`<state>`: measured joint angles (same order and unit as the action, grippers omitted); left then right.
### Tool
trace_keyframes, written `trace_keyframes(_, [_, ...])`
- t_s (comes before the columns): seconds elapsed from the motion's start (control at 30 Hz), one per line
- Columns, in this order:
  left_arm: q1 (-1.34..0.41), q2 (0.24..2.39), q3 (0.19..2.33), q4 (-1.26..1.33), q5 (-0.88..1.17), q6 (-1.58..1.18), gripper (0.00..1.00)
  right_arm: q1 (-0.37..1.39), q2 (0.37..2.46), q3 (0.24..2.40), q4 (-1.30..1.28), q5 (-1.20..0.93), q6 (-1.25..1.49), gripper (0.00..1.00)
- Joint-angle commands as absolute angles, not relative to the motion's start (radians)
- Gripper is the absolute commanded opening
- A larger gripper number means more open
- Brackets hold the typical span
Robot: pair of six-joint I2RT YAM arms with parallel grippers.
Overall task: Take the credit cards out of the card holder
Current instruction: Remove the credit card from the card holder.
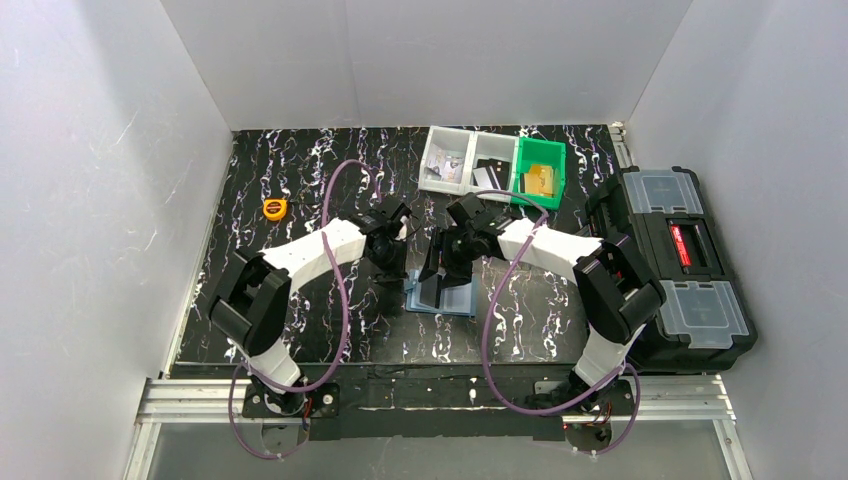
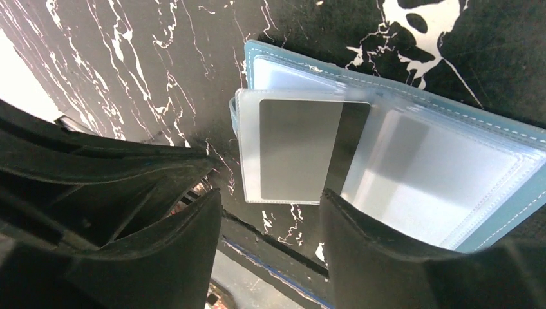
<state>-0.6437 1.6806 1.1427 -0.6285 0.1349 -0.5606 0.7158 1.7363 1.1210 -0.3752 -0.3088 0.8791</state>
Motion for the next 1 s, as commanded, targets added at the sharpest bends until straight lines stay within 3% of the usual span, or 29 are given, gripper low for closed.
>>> trace_keyframes(0.0, [-0.637,1.604,1.162,-0.692,0.117,-0.550,0.00,0.718,1.713,1.159,-0.390,-0.306,0.870,0.68])
trace_keyframes(0.13, [-0.637,1.604,1.209,-0.700,0.140,-0.537,0.01,0.715,1.689,1.114,-0.375,-0.289,0.887,0.69])
trace_keyframes(0.53, [-0.675,1.772,1.370,-0.683,0.246,-0.506,0.03,0.678,1.644,0.964,-0.288,-0.296,0.933,0.55])
trace_keyframes(0.97, [-0.682,1.883,1.326,-0.687,0.097,-0.515,0.00,0.672,1.677,0.950,-0.257,-0.314,0.938,0.48])
